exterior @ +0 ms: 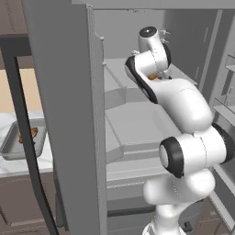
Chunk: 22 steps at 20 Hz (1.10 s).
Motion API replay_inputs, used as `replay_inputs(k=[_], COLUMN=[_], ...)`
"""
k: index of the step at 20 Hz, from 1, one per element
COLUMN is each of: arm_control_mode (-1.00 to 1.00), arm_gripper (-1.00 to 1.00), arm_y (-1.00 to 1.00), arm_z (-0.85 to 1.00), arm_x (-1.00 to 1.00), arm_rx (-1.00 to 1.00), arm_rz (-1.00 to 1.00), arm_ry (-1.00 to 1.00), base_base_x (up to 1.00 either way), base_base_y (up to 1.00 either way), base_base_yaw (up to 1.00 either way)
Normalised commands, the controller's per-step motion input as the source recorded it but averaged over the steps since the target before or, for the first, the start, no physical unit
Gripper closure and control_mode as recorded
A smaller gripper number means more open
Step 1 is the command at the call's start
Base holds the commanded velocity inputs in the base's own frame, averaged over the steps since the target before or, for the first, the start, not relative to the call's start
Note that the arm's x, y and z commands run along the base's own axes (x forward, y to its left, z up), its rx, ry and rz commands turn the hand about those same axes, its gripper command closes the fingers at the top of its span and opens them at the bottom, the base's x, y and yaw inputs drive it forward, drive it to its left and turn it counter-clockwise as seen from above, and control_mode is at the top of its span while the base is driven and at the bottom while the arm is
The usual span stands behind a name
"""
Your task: Place one mushroom and one chicken drumstick in each tupperware on the nearby counter, to pack two identical lunches.
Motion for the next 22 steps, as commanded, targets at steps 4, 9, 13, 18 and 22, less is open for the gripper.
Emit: replay_inputs(k=[4,9,13,18,22], arm_control_mode=[-1.00,-1.00,-1.00,-1.00,-1.00], arm_gripper=[-1.00,-1.00,1.00,1.00,1.00], arm_y=[-0.12,-0.26,-0.13,0.00,0.00], arm_z=[-0.23,-0.26,-0.29,-0.09,-0.10], arm_x=[0.52,0.17,0.10,0.13,-0.12], arm_rx=[0.00,0.00,0.00,0.00,0.00], arm_rz=[-0.04,-0.05,-0.06,-0.02,0.01], arm_ry=[0.00,0.00,0.00,0.00,0.00], base_base_x=[0.00,0.00,0.00,0.00,0.00], base_base_y=[0.00,0.00,0.00,0.00,0.00], base_base_yaw=[0.00,0.00,0.00,0.00,0.00])
